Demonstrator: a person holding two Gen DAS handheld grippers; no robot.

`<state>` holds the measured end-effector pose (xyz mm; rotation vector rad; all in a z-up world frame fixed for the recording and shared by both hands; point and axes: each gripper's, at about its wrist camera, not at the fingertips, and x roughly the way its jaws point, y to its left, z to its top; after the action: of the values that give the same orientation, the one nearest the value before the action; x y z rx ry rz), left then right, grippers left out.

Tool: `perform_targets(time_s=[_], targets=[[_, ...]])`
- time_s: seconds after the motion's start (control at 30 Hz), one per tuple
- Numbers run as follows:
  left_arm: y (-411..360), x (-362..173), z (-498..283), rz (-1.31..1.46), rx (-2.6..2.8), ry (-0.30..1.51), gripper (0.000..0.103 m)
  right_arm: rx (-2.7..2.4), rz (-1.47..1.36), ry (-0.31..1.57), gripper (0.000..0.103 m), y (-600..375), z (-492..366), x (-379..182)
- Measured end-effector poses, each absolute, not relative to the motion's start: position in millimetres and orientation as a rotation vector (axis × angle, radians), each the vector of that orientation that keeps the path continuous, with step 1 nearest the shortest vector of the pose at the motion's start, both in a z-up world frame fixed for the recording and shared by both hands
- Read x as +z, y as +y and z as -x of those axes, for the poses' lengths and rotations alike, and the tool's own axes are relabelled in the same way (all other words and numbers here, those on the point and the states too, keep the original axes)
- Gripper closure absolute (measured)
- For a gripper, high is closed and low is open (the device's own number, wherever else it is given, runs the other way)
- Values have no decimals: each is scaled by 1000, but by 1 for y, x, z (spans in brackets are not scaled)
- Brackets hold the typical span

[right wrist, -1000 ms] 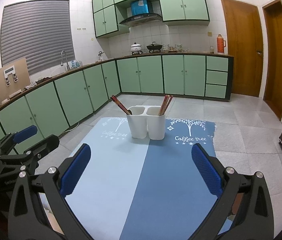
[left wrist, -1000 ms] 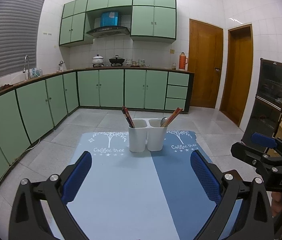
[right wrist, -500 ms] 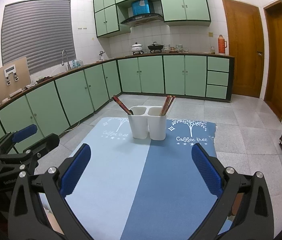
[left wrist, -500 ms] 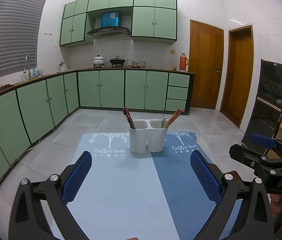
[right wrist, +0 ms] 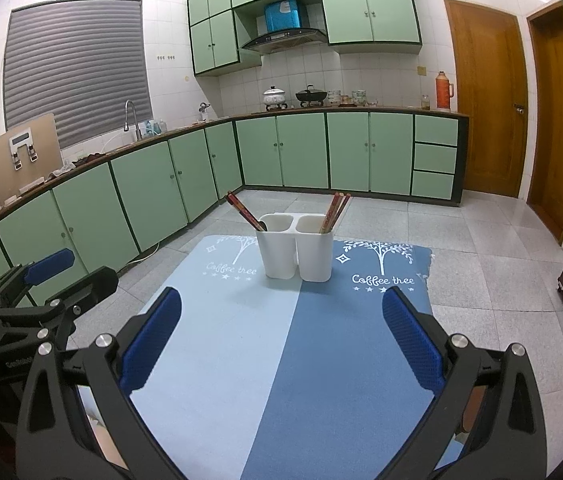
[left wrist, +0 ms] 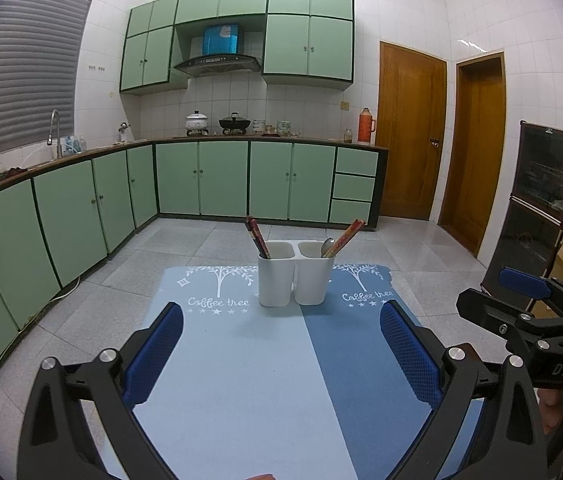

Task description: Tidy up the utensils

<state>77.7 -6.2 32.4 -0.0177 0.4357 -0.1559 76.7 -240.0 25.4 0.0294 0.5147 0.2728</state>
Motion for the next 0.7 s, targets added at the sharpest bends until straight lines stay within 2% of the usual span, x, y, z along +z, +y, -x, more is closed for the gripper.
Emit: perform_targets(time_s=[0.7], targets=[[-6,32,-78,18,-156,436,6,274,-31,513,5,-239,-76,25]])
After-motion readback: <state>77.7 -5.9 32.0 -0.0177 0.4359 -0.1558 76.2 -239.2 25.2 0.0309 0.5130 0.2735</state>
